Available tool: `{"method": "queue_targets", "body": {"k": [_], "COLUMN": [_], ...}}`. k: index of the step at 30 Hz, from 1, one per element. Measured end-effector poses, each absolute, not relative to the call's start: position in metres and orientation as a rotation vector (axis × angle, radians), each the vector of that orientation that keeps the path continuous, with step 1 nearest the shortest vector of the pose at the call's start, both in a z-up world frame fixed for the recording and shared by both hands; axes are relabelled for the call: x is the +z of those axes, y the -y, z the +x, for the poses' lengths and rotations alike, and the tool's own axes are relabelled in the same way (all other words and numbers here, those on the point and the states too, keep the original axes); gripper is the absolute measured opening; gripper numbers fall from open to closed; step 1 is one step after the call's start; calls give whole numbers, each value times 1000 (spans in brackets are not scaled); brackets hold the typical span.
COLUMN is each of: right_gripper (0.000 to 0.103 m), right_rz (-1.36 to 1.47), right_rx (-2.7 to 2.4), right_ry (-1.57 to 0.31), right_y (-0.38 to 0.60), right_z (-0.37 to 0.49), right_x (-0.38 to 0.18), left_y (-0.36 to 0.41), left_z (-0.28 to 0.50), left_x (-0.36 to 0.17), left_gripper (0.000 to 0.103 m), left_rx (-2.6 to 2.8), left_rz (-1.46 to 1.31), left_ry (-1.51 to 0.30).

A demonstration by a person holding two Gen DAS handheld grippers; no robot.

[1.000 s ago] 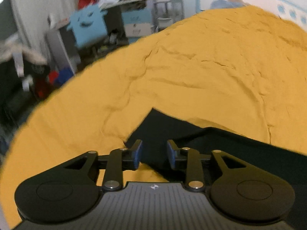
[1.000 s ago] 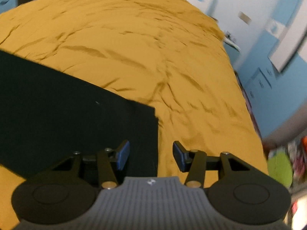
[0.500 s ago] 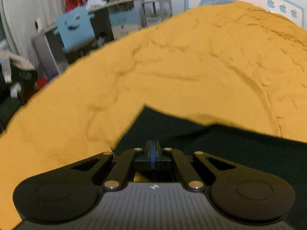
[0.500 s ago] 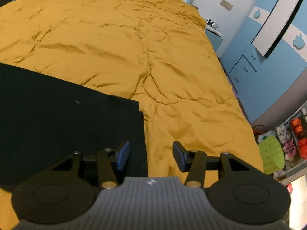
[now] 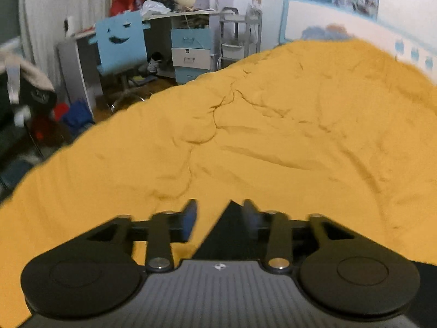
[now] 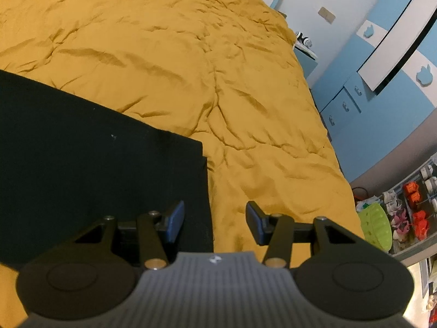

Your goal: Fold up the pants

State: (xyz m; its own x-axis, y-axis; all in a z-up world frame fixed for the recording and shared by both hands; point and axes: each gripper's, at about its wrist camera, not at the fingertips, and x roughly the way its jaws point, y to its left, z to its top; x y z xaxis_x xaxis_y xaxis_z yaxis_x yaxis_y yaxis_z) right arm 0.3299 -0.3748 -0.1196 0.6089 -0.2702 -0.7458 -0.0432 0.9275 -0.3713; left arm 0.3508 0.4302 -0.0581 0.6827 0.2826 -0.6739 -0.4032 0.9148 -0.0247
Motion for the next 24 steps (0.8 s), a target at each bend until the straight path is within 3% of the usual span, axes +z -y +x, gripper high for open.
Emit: {"method": "queue_targets", "body": {"k": [6, 7, 8, 10, 17, 21, 24], "right_gripper": [46, 46, 46, 46, 46, 46, 46], "right_rz": [-339, -339, -340, -348, -373, -385, -391], "right_rx": [-114, -112, -111, -110, -139, -137, -133], "right_ry": [-907, -909, -909, -910, -907, -915, -913], "right_y": [372, 371, 369, 368, 372, 371, 369], "right_z": [334, 335, 335, 333, 333, 333, 332], "right_x": [-125, -126, -127, -128, -124, -126, -127], "left_y": [-428, -429, -430, -432, -422, -421, -423], "left_z": [332, 333, 333, 337, 374, 405, 415], "left_x": [-74, -78, -80, -81, -51, -56, -72], "left_gripper": [55, 49, 29, 3, 2, 2, 13], "left_rx": [357, 354, 351, 339, 370, 423, 471], "left_rz": [-208, -226, -253, -309, -176, -66, -64], "left_ry": [-791, -795, -785, -772, -700, -758, -788]}}
